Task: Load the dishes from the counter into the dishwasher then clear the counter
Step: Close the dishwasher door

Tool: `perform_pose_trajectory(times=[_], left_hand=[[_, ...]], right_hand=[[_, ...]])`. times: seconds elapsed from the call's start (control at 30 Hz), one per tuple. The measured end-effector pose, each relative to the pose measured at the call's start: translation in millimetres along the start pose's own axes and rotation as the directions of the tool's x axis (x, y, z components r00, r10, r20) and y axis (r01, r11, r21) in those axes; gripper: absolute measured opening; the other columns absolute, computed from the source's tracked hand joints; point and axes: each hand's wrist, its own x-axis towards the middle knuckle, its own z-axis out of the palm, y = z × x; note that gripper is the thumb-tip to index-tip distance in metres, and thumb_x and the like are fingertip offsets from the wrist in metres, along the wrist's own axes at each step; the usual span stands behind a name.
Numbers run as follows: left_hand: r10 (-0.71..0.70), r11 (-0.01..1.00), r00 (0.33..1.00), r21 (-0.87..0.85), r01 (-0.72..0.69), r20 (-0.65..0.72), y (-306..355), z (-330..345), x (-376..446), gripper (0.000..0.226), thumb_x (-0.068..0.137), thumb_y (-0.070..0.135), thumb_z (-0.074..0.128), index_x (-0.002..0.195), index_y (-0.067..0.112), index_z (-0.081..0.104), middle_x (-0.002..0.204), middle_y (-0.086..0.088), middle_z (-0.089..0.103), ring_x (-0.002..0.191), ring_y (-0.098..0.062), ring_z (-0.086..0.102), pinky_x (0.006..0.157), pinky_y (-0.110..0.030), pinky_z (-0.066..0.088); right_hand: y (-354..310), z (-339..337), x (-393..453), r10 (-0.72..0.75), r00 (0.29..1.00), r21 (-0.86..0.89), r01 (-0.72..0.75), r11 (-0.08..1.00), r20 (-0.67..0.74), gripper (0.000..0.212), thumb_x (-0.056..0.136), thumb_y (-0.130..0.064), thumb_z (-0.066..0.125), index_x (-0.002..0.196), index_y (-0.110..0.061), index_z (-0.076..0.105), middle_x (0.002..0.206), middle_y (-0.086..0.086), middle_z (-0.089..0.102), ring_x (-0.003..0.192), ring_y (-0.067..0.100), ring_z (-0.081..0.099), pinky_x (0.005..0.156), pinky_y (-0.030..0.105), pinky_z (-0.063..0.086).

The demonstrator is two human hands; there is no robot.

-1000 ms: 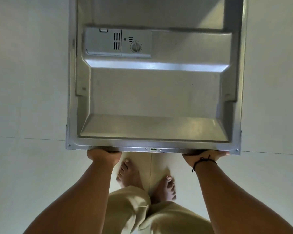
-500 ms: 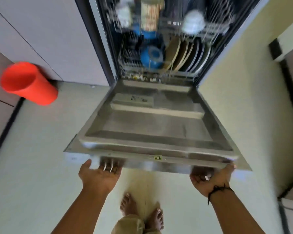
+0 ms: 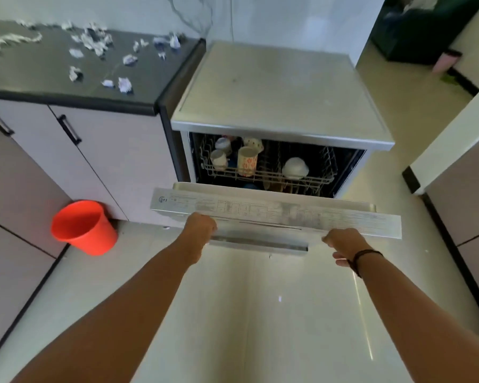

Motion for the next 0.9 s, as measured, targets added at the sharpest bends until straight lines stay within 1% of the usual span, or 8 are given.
perform_pose_trajectory(times=[0.13,0.27,0.4,0.53,0.63,0.7,0.8,0.9], left_hand=[[0.148,0.863,0.974,0.459,-0.212,0.171,36.5,-16.4,30.0,0.043,0.082,-0.005,0.052,0.123,0.008,0.056,0.119,-0.006,0.06,0.104,-0.023,0.054,0.083,-0.025,0.047],[0.313,0.415,0.947,0.886,-0.205,0.072,70.0,-30.9,59.1,0.027,0.091,0.02,0.052,0.116,0.012,0.058,0.113,-0.007,0.063,0.094,-0.021,0.058,0.08,-0.031,0.048],[0.6,-0.021,0.789,0.989,-0.145,0.128,97.5,-39.1,84.7,0.045,0.085,0.034,0.067,0.119,0.013,0.046,0.1,-0.006,0.062,0.084,-0.023,0.064,0.071,-0.035,0.056],[0.683,-0.367,0.627,0.918,-0.146,0.373,142.8,-33.9,132.4,0.093,0.051,0.045,0.088,0.122,0.011,0.039,0.115,-0.017,0.054,0.092,-0.033,0.057,0.071,-0.04,0.051],[0.592,-0.396,0.7,0.9,-0.18,0.4,177.3,-22.7,164.2,0.113,0.074,0.056,0.069,0.151,0.015,-0.001,0.16,-0.015,0.006,0.144,-0.036,0.016,0.113,-0.047,0.02],[0.418,-0.411,0.801,0.875,-0.253,0.428,191.5,-13.3,186.1,0.11,0.082,0.053,0.06,0.147,0.018,-0.022,0.154,-0.005,-0.026,0.146,-0.03,-0.014,0.117,-0.044,-0.004],[0.338,-0.271,0.804,0.869,-0.415,0.489,193.4,-14.2,212.7,0.114,0.079,0.047,0.066,0.144,0.024,-0.025,0.155,-0.004,-0.023,0.145,-0.027,-0.017,0.12,-0.044,0.001],[0.427,-0.387,0.647,0.774,-0.502,0.632,183.0,-31.4,231.0,0.105,0.079,0.054,0.062,0.152,0.024,-0.008,0.16,-0.007,-0.001,0.147,-0.028,-0.002,0.121,-0.044,0.008]], right_hand=[[-25.6,-1.7,15.3,-0.145,0.989,-0.474,0.13,0.871,0.006,0.068,0.085,-0.025,0.063,0.138,0.004,0.031,0.112,0.015,0.06,0.095,0.027,0.056,0.082,0.034,0.047],[-50.0,-12.6,28.9,-0.347,0.927,-0.769,0.12,0.628,-0.139,0.044,0.091,-0.043,0.052,0.12,-0.011,0.05,0.118,0.009,0.059,0.11,0.029,0.054,0.091,0.04,0.045],[-71.0,-30.0,55.0,-0.578,0.808,-0.922,0.129,0.365,-0.116,0.034,0.095,-0.046,0.045,0.103,-0.02,0.065,0.097,0.001,0.068,0.095,0.023,0.06,0.083,0.035,0.044],[-107.2,-53.1,103.6,-0.763,0.646,-0.941,0.235,0.243,-0.035,0.04,0.066,-0.042,0.081,0.085,-0.01,0.067,0.08,0.012,0.063,0.076,0.033,0.059,0.069,0.041,0.049],[-140.6,-62.8,140.4,-0.845,0.51,-0.902,0.423,0.083,0.161,0.069,0.055,-0.036,0.087,0.109,-0.006,0.056,0.109,0.018,0.058,0.1,0.04,0.057,0.086,0.05,0.047],[-159.6,-61.7,156.4,-0.843,0.421,-0.824,0.564,-0.047,0.336,0.085,0.056,-0.038,0.087,0.125,-0.008,0.047,0.128,0.017,0.057,0.117,0.038,0.056,0.098,0.05,0.047],[-179.4,-54.6,167.1,-0.817,0.414,-0.768,0.638,-0.054,0.402,0.101,0.055,-0.04,0.087,0.138,-0.01,0.039,0.135,0.013,0.056,0.12,0.036,0.057,0.1,0.045,0.045],[-179.0,-47.6,175.0,-0.858,0.354,-0.762,0.645,-0.065,0.373,0.098,0.054,-0.032,0.089,0.137,-0.006,0.043,0.134,0.015,0.056,0.118,0.036,0.058,0.098,0.047,0.042]])
